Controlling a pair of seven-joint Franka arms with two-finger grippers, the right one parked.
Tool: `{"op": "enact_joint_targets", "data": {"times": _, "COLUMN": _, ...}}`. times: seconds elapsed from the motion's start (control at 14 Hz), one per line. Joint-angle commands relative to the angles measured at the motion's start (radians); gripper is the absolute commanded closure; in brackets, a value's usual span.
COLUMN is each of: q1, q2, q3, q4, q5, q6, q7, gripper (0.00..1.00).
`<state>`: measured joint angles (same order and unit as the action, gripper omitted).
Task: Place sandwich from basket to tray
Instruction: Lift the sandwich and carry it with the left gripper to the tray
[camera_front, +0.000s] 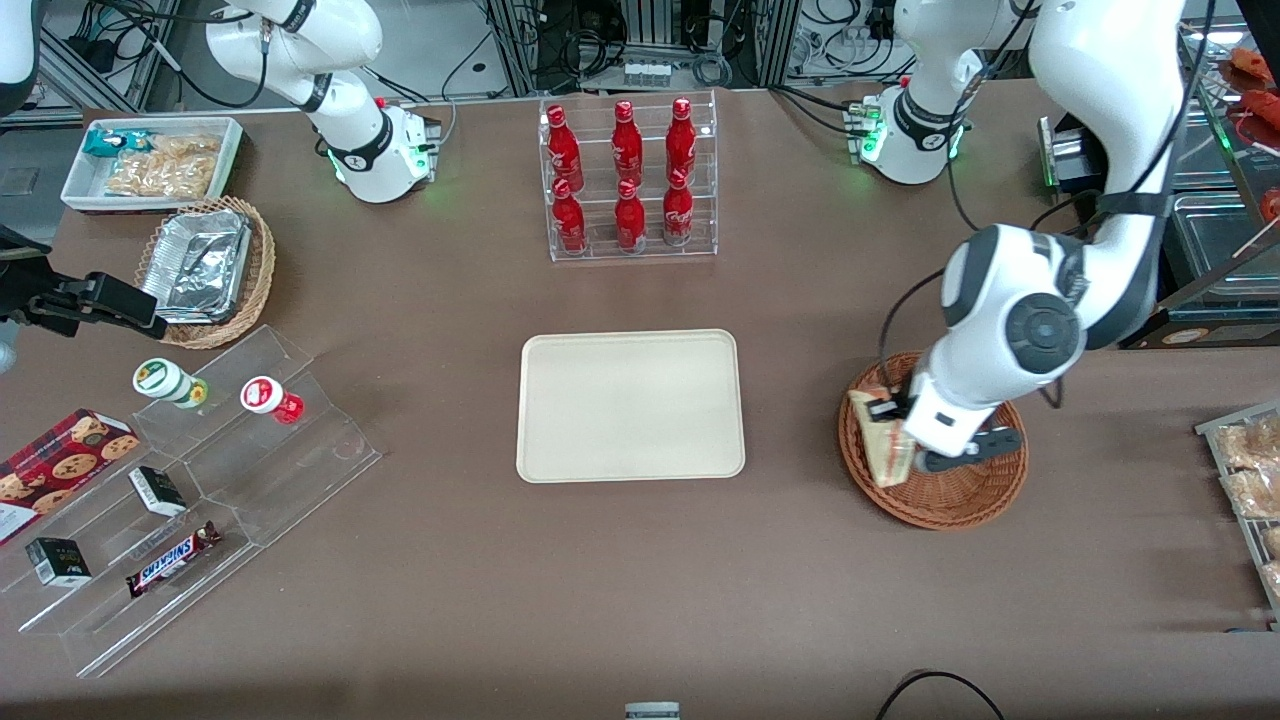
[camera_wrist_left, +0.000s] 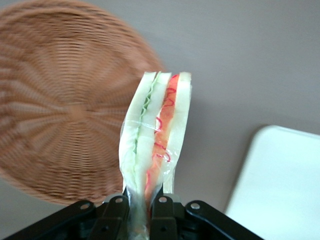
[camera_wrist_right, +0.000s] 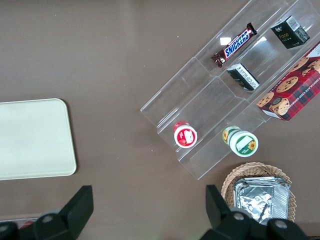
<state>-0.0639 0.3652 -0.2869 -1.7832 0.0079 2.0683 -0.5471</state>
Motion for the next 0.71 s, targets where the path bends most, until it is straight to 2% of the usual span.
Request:
{"op": "enact_joint_targets", "data": {"times": 0.0, "q1": -0.008, "q2": 0.107, "q3": -0.108, "q4": 0.128, "q5": 0.049, "q6": -0.031, "q7": -0.066, "gripper": 1.00}}
{"op": "enact_joint_targets", "data": {"times": 0.29, "q1": -0.195, "q2": 0.254, "q3": -0.124, "q4": 0.298, "q5": 0.197, "q6": -0.031, "q7": -0.321, "gripper": 1.00}}
{"op": "enact_joint_targets", "data": {"times": 0.64, "q1": -0.370, "q2": 0.426, "q3": -0.117, "q4": 0.484, "q5": 0.208, "q6": -0.030, "q7": -0.439, "gripper": 1.00}}
